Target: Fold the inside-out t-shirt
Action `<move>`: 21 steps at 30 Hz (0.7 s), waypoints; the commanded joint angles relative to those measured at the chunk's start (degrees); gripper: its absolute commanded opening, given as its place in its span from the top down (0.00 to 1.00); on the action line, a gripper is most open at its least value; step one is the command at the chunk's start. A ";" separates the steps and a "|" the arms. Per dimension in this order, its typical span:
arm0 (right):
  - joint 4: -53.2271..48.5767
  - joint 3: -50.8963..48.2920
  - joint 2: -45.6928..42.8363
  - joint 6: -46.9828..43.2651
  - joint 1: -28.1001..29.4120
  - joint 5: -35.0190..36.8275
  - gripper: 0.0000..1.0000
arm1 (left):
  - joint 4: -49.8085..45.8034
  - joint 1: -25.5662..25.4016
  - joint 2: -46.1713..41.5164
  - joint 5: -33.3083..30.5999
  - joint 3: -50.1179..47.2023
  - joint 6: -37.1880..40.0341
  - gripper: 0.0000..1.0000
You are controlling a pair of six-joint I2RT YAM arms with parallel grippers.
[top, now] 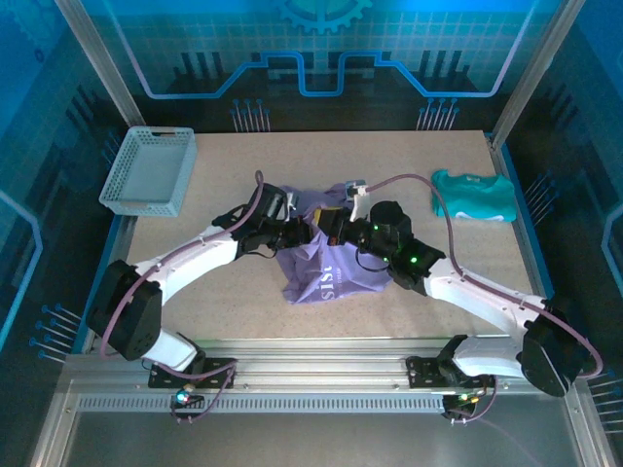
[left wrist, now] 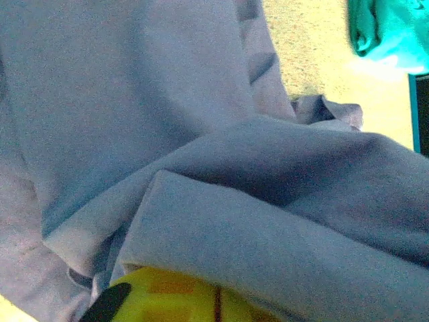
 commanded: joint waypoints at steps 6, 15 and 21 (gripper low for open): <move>-15.68 1.39 -7.66 -7.40 -3.64 5.09 1.00 | 19.51 1.50 -13.35 12.46 -7.12 3.45 1.00; -22.60 4.93 -8.55 -14.10 -14.40 -20.03 1.00 | 37.79 1.90 -24.86 26.77 -16.00 6.14 1.00; -32.88 12.07 -2.30 -13.81 -16.28 -22.03 1.00 | 51.98 2.77 -23.51 36.76 -18.28 0.73 1.00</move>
